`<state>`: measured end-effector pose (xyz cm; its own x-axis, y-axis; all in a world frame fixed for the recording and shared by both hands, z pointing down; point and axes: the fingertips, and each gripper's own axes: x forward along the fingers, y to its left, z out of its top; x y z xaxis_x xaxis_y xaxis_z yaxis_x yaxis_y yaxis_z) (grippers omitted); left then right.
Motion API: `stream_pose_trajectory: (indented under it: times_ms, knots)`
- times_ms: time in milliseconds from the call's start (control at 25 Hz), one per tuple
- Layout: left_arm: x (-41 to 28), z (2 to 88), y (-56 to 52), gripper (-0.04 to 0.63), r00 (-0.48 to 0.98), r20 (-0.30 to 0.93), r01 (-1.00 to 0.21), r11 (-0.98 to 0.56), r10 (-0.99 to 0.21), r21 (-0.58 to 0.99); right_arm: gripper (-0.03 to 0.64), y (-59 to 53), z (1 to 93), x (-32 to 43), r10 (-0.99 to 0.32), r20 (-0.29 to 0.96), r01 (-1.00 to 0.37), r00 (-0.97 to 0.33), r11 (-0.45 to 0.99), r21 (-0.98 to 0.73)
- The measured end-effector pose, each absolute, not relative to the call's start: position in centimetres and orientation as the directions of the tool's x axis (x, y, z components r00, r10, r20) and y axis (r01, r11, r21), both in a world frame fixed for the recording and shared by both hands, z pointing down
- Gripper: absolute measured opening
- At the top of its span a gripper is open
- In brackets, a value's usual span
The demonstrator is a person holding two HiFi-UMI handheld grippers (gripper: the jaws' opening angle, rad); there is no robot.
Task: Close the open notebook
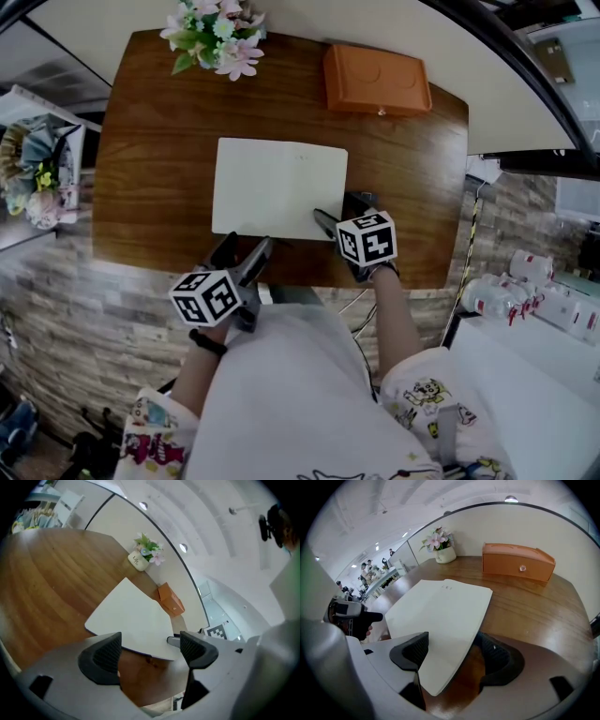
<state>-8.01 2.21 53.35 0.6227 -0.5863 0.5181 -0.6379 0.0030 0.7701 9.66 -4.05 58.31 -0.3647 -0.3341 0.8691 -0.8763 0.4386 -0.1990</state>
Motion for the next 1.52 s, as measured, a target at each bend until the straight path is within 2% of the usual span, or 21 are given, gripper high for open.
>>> stream_pose_trajectory:
  times_ms: [360, 840, 1200, 1520]
  knots:
    - [-6.2, 53.8, 3.4, 0.364, 0.687, 0.400, -0.409, 0.132, -0.607, 0.903, 0.327, -4.1, 58.5, 9.6, -0.317, 0.877, -0.874, -0.362, 0.443, -0.201]
    - [-4.0, 54.9, 3.6, 0.364, 0.683, 0.332, -0.172, 0.298, -0.651, 0.939, 0.327, -4.0, 58.4, 9.6, -0.318, 0.874, -0.871, -0.367, 0.447, -0.203]
    - [-4.7, 54.5, 1.8, 0.364, 0.619, 0.272, -0.081, 0.285, -0.737, 0.955, 0.327, -3.9, 58.4, 9.7, -0.314, 0.874, -0.866, -0.371, 0.456, -0.205]
    - [-6.7, 55.1, 2.4, 0.364, 0.597, 0.319, -0.167, 0.276, -0.736, 0.947, 0.327, -3.8, 58.4, 9.7, -0.308, 0.874, -0.861, -0.375, 0.465, -0.205]
